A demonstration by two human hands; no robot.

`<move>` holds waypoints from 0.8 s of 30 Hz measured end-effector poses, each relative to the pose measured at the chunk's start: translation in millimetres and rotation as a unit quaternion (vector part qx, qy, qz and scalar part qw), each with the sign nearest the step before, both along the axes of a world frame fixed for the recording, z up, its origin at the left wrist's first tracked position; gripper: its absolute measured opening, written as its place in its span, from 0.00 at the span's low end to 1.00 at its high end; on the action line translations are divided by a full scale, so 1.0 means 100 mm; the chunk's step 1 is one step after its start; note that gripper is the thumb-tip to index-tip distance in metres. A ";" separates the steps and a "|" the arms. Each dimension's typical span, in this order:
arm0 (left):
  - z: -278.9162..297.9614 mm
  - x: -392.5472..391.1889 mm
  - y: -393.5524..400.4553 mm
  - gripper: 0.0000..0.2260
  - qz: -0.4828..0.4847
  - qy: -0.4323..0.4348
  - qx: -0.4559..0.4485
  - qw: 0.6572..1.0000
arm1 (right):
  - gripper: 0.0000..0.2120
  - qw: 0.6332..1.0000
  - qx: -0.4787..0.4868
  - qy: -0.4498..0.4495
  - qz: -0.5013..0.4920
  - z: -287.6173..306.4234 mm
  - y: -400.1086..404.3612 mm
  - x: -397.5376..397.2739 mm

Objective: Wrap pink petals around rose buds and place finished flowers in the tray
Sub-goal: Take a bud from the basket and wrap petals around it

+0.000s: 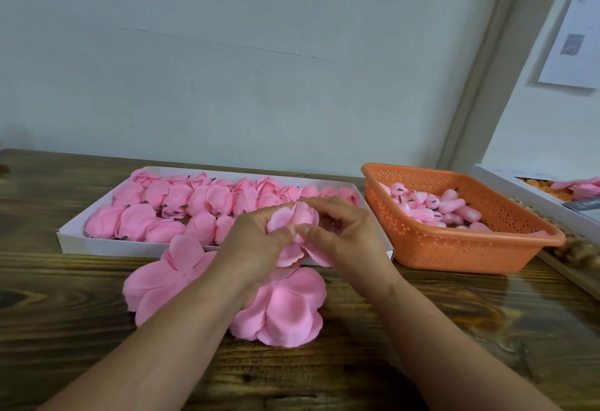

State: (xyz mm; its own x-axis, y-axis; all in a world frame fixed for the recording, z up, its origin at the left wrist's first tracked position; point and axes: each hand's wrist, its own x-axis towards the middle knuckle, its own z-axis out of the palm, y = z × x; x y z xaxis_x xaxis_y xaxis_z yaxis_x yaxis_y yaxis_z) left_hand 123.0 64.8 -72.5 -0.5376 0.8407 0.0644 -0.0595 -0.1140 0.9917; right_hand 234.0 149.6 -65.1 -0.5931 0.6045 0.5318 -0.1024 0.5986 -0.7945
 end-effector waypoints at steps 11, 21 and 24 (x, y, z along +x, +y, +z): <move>0.00 0.04 -0.01 0.06 0.018 0.005 -0.042 0.999 | 0.07 0.990 -0.096 0.045 -0.092 -0.12 0.02 -0.08; 0.06 -0.01 -0.01 0.07 0.106 -0.107 -0.082 0.985 | 0.06 0.993 -0.108 0.024 -0.032 -0.14 -0.04 -0.06; 0.07 -0.01 0.00 0.06 0.121 -0.108 -0.086 0.983 | 0.07 0.997 -0.068 0.006 -0.037 -0.12 -0.05 -0.05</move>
